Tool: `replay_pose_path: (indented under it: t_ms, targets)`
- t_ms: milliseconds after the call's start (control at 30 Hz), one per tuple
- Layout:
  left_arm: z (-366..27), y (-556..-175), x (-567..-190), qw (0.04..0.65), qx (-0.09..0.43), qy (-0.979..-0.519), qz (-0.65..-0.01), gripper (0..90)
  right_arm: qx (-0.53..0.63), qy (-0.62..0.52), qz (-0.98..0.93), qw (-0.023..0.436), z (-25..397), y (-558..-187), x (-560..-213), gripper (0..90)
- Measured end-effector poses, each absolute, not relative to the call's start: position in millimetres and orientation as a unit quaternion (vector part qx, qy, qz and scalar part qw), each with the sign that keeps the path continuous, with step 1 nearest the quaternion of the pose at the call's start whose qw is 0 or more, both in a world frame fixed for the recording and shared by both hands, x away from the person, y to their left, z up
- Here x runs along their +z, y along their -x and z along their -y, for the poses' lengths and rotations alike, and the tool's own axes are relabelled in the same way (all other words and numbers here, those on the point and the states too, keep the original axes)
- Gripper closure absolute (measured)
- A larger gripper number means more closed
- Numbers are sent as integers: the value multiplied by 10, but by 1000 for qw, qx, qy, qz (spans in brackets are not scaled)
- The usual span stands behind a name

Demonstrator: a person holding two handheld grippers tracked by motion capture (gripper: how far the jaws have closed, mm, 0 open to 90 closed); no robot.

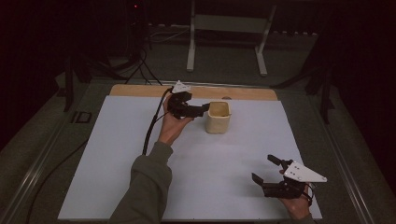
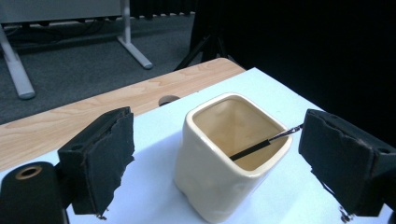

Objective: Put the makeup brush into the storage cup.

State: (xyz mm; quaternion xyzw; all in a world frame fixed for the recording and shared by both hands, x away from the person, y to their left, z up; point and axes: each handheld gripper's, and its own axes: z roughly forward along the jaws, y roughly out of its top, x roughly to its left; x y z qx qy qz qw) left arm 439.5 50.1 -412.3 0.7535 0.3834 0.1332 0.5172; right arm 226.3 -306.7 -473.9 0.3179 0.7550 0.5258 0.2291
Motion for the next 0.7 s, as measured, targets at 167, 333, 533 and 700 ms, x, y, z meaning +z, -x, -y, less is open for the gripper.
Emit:
replay_pose_path:
  t_ms: [167, 333, 533, 700]
  targets:
    - [-539, -4374, -4112, 514, 133, -757, -380, 109, 526, -318, -755, 228, 3064, -2261, -4741, 102]
    - [-569, -4341, -4120, 507, 136, -764, -376, 108, 524, -316, -757, 228, 3054, -2263, -4745, 102]
    - [-608, -4306, -4121, 503, 136, -768, -372, 108, 523, -316, -758, 226, 3044, -2266, -4752, 102]
    - [-614, -4262, -4121, 495, 140, -777, -363, 108, 522, -315, -760, 226, 3036, -2268, -4754, 102]
